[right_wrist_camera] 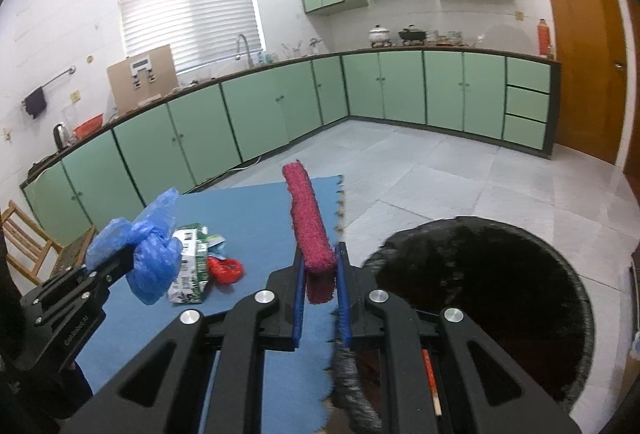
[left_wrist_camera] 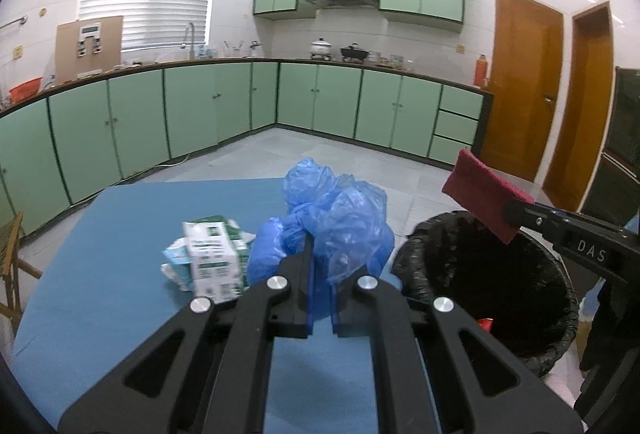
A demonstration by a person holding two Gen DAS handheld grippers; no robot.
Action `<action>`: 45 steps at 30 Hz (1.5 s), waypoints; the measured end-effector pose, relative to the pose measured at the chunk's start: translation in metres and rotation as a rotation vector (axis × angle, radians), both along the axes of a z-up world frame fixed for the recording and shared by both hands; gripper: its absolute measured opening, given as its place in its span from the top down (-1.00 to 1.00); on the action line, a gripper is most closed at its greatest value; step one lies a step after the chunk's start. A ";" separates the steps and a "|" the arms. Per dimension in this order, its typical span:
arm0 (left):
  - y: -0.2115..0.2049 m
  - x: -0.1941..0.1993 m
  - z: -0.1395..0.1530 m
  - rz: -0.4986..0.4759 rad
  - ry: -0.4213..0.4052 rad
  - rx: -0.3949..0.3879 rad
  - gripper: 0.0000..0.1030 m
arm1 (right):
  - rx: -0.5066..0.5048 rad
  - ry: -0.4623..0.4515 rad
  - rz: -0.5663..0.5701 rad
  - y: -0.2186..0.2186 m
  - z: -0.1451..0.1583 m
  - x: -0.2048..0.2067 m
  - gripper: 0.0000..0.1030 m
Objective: Collect trash
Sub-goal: 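Carry the bags and roller over the black bin and open both tools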
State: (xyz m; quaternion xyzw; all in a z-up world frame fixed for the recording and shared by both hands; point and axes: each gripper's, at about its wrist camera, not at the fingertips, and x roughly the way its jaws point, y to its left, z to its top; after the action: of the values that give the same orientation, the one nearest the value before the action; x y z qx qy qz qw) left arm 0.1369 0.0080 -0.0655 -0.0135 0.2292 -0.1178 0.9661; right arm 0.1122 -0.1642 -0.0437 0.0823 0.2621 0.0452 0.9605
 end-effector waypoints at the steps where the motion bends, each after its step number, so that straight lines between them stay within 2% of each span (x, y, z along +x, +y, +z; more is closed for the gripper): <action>1: -0.006 0.000 0.000 -0.011 0.001 -0.002 0.92 | -0.003 0.000 -0.016 -0.007 0.000 -0.003 0.73; 16: -0.104 0.016 -0.014 -0.201 0.030 -0.009 0.92 | -0.063 0.041 -0.195 -0.095 -0.012 -0.032 0.73; 28: -0.174 0.033 -0.041 -0.312 0.061 0.018 0.92 | -0.031 0.104 -0.274 -0.149 -0.045 -0.034 0.73; 36: -0.196 0.046 -0.059 -0.337 0.095 0.037 0.91 | -0.032 0.140 -0.298 -0.166 -0.063 -0.030 0.73; 43: -0.198 0.059 -0.065 -0.353 0.108 0.057 0.90 | -0.020 0.167 -0.313 -0.173 -0.072 -0.023 0.72; 45: -0.199 0.062 -0.066 -0.357 0.114 0.057 0.82 | -0.019 0.173 -0.314 -0.175 -0.074 -0.021 0.70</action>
State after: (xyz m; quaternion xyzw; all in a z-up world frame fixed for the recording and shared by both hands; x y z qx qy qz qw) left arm 0.1989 -0.1907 -0.1310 0.0479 0.2858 -0.2798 0.9153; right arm 0.0913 -0.3388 -0.1176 0.1166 0.3283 -0.1151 0.9303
